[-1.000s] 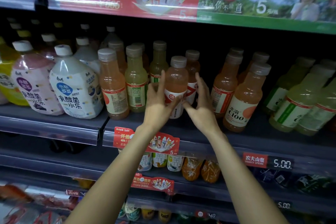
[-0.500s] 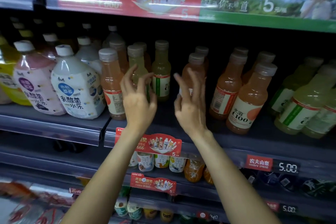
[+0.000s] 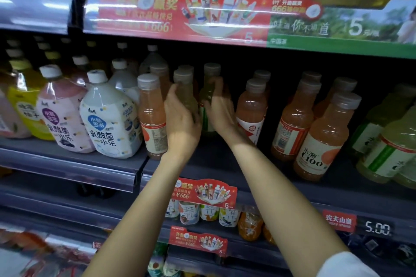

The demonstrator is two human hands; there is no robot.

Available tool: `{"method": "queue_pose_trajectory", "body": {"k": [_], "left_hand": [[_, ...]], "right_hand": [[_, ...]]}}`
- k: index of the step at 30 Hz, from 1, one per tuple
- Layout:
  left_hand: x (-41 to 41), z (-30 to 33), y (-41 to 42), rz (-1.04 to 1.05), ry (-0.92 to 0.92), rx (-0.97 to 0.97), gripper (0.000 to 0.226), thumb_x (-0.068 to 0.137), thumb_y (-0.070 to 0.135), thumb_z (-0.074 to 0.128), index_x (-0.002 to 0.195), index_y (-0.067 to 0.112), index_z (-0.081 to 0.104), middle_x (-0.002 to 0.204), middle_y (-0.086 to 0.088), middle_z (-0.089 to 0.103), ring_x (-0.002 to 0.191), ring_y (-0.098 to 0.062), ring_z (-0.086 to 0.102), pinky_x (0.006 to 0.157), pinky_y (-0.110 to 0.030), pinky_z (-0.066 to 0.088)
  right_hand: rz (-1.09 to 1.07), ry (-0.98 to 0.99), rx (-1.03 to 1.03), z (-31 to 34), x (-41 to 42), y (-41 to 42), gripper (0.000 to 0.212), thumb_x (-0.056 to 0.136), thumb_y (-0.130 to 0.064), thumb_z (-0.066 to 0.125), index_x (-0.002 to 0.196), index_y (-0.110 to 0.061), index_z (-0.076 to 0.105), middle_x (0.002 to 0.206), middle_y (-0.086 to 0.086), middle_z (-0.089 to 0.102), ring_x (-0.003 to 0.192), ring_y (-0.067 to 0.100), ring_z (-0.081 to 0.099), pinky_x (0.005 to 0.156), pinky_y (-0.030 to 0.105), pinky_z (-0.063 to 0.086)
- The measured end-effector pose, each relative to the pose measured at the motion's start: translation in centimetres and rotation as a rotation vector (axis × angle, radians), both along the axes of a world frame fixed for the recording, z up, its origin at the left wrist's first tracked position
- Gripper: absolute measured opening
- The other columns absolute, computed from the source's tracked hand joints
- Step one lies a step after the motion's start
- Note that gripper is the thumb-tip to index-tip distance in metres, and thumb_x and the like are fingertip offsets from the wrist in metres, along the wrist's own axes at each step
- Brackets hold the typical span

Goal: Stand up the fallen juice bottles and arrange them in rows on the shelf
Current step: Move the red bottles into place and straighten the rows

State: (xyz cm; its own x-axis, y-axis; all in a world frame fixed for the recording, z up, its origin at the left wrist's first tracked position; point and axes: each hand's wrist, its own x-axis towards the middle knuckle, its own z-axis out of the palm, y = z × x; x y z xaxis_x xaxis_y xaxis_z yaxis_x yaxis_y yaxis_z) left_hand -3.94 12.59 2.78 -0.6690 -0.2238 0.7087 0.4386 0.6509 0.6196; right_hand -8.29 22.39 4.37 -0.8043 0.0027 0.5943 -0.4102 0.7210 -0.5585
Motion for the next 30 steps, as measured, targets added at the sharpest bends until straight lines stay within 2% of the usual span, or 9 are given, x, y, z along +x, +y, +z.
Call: {"method": "queue_pose_trajectory", "body": {"k": [4,7,10,14,17,22,25,27,30], "left_hand": [[0.0,0.0,-0.7,-0.003,0.0,-0.041,0.082,0.077,-0.006,0.063,0.146,-0.009,0.018,0.142,-0.029,0.036,0.132,-0.041,0.036,0.113,-0.041,0.029],[-0.1,-0.4,-1.2,-0.029,-0.009,-0.113,0.077,0.079,-0.004,0.063,0.145,-0.009,0.022,0.14,-0.031,0.036,0.131,-0.044,0.036,0.11,-0.048,0.031],[-0.1,-0.6,-1.1,-0.023,-0.047,-0.127,0.077,0.079,-0.002,0.065,0.144,-0.009,0.024,0.143,-0.029,0.033,0.133,-0.043,0.035,0.11,-0.041,0.031],[-0.6,-0.7,0.3,-0.045,-0.052,-0.068,0.091,0.076,0.013,0.075,0.147,-0.003,0.021,0.147,-0.023,0.029,0.136,-0.037,0.032,0.109,-0.037,0.031],[-1.0,-1.8,1.3,-0.032,-0.099,0.078,0.101,0.072,0.018,0.081,0.15,0.012,0.018,0.148,-0.015,0.031,0.137,-0.029,0.034,0.105,-0.036,0.035],[-1.6,-3.9,1.8,-0.074,-0.166,0.228,0.099,0.072,0.018,0.082,0.15,0.02,0.022,0.149,-0.006,0.038,0.137,-0.021,0.036,0.105,-0.021,0.026],[-0.9,-3.9,1.3,-0.095,-0.195,0.328,0.093,0.068,0.018,0.086,0.146,0.022,0.034,0.143,0.001,0.049,0.131,-0.013,0.045,0.111,-0.029,0.034],[0.8,-3.8,1.2,-0.156,-0.113,0.323,0.09,0.065,0.016,0.088,0.141,0.02,0.041,0.139,0.003,0.052,0.128,-0.009,0.048,0.109,-0.036,0.039],[4.0,-3.8,1.6,-0.245,0.023,0.263,0.084,0.065,0.02,0.088,0.136,0.027,0.044,0.133,0.013,0.053,0.125,-0.01,0.051,0.101,-0.043,0.047]], "right_hand": [[-0.032,0.072,-0.058,-0.9,2.4,-0.2,0.053,0.08,-0.002,0.067,0.124,0.002,0.038,0.116,0.022,0.053,0.107,0.035,0.054,0.083,0.032,0.04],[0.007,0.069,-0.18,-1.5,6.0,0.5,0.055,0.082,-0.002,0.067,0.126,0.0,0.034,0.113,0.012,0.051,0.099,0.022,0.054,0.076,0.011,0.034],[0.072,0.099,-0.3,-2.1,8.8,1.8,0.06,0.081,-0.003,0.071,0.126,-0.007,0.031,0.114,0.003,0.048,0.099,0.009,0.051,0.079,0.002,0.037],[0.039,0.056,-0.363,-1.9,10.8,3.9,0.072,0.073,-0.01,0.079,0.128,-0.015,0.033,0.123,0.006,0.056,0.11,0.013,0.057,0.092,0.021,0.048],[0.065,0.025,-0.352,-1.9,11.5,5.6,0.075,0.074,-0.018,0.079,0.131,-0.022,0.031,0.125,0.002,0.054,0.113,0.012,0.056,0.094,0.032,0.05],[0.0,-0.074,-0.316,-3.8,11.9,6.3,0.094,0.061,-0.046,0.079,0.134,-0.04,0.02,0.133,0.001,0.049,0.121,0.019,0.052,0.096,0.042,0.049],[-0.081,-0.143,-0.302,-5.0,11.5,5.6,0.094,0.062,-0.042,0.083,0.134,-0.031,0.024,0.125,0.004,0.058,0.11,0.023,0.06,0.088,0.042,0.053],[-0.104,-0.159,-0.298,-5.2,11.3,5.6,0.09,0.064,-0.039,0.083,0.135,-0.025,0.028,0.117,0.005,0.064,0.104,0.024,0.063,0.085,0.041,0.053],[-0.068,-0.147,-0.382,-4.8,11.9,6.0,0.083,0.065,-0.03,0.085,0.13,-0.022,0.035,0.108,-0.006,0.065,0.098,0.009,0.064,0.084,0.029,0.053]]}}
